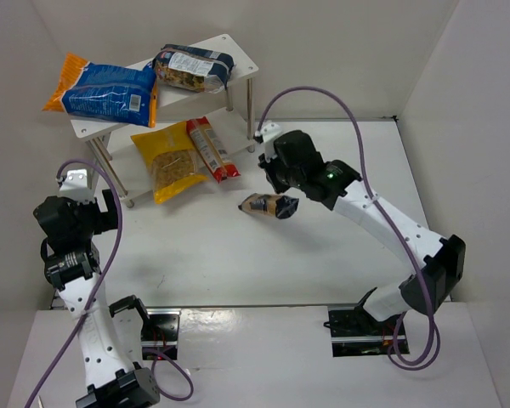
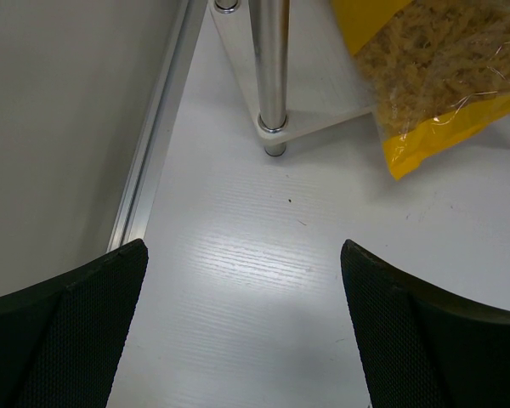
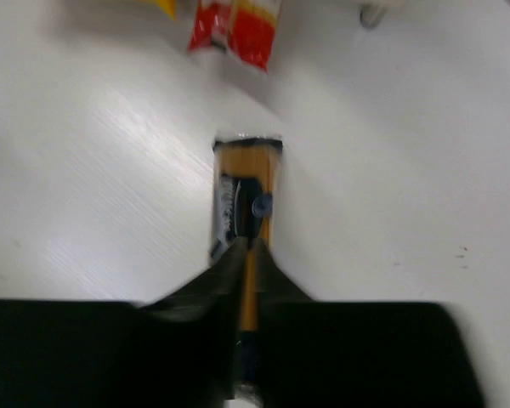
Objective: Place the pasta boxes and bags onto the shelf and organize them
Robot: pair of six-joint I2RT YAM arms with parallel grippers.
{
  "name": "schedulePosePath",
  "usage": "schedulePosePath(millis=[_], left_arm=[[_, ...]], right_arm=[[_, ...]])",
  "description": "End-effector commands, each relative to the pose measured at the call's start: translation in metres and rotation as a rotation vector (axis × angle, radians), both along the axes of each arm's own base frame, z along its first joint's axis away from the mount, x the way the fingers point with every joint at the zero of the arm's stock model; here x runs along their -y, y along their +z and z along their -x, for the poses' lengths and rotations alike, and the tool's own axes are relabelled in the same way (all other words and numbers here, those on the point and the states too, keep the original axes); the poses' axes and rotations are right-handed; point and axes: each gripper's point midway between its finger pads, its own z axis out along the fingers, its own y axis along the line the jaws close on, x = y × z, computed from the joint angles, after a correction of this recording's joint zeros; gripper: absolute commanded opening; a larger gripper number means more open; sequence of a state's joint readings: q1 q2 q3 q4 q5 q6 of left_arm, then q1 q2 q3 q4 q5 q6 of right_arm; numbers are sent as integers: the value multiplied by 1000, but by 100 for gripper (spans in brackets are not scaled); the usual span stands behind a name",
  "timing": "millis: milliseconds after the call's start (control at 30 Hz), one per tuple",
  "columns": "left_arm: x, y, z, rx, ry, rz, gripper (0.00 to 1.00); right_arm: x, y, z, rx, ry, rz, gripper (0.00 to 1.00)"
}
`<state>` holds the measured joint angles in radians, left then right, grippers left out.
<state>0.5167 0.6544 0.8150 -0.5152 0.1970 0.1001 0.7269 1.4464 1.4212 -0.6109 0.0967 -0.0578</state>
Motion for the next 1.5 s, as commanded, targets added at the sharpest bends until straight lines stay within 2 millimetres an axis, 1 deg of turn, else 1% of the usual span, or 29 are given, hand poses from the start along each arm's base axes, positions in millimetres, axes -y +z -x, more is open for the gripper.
schedulePosePath(millis=[0,33,100,133,200,267,300,333,367,400,433,467,500,533,567,600,667,700,833,900,1000,1033,1133,1267,1333,1367,1467], left_arm=[[0,9,-3,44,-3,-3,100],[0,9,-3,44,-3,-3,100],[0,9,-3,44,-3,-3,100],[0,9,-3,44,-3,-3,100],[0,9,-3,44,-3,-3,100],[0,9,-3,44,-3,-3,100],[0,9,-3,44,-3,-3,100],[0,9,-3,44,-3,-3,100],[1,11,-2,52,-3,-7,100],[1,11,-2,52,-3,-7,100],[1,11,-2,52,-3,-7,100],[1,11,-2,52,-3,-7,100],[1,11,-2,52,-3,-7,100],[1,11,-2,52,-3,-7,100],[1,11,-2,52,-3,-7,100],[1,11,-2,52,-3,-7,100],[1,11,-2,52,-3,-7,100],[1,11,-2,52,-3,-7,100],[-1,11,-1,52,6,-8,100],[-1,11,-1,52,6,-8,100],[-1,11,-1,52,6,-8,100],[-1,11,-1,52,6,-8,100],[-1,11,-1,52,6,-8,100],[-1,11,-1,52,6,-8,100],[-1,11,-1,52,6,-8,100],[-1,11,-1,52,6,-8,100],[-1,11,-1,52,6,-8,100]], right_arm=[[-5,100,-3,222,21,-163,0],[-5,100,-3,222,21,-163,0],[-5,109,-2,234,21,-173,0],[-9,109,1,236,43,-170,0],[-8,109,1,246,52,-155,0],[-10,92,3,227,73,-115,0],[-12,78,4,207,73,-89,0],[-11,57,4,186,85,-48,4],[-9,45,5,172,93,-20,22],[-8,30,6,146,95,3,67],[-7,3,7,107,104,49,87],[-5,-12,8,80,106,72,98],[-3,-27,10,54,108,95,100],[0,-55,14,2,106,130,100],[2,-68,17,-22,107,151,100],[7,-89,22,-62,103,177,100],[7,-101,25,-73,111,178,100],[11,-111,28,-88,112,191,100],[11,-123,28,-93,112,195,100],[7,-129,28,-109,115,187,100],[3,-154,32,-177,132,209,100],[1,-154,34,-183,141,203,100],[0,-175,37,-236,157,227,100],[3,-196,41,-286,157,268,100],[1,-199,41,-297,163,269,100],[1,-204,41,-307,163,276,100],[4,-208,42,-328,161,281,100]])
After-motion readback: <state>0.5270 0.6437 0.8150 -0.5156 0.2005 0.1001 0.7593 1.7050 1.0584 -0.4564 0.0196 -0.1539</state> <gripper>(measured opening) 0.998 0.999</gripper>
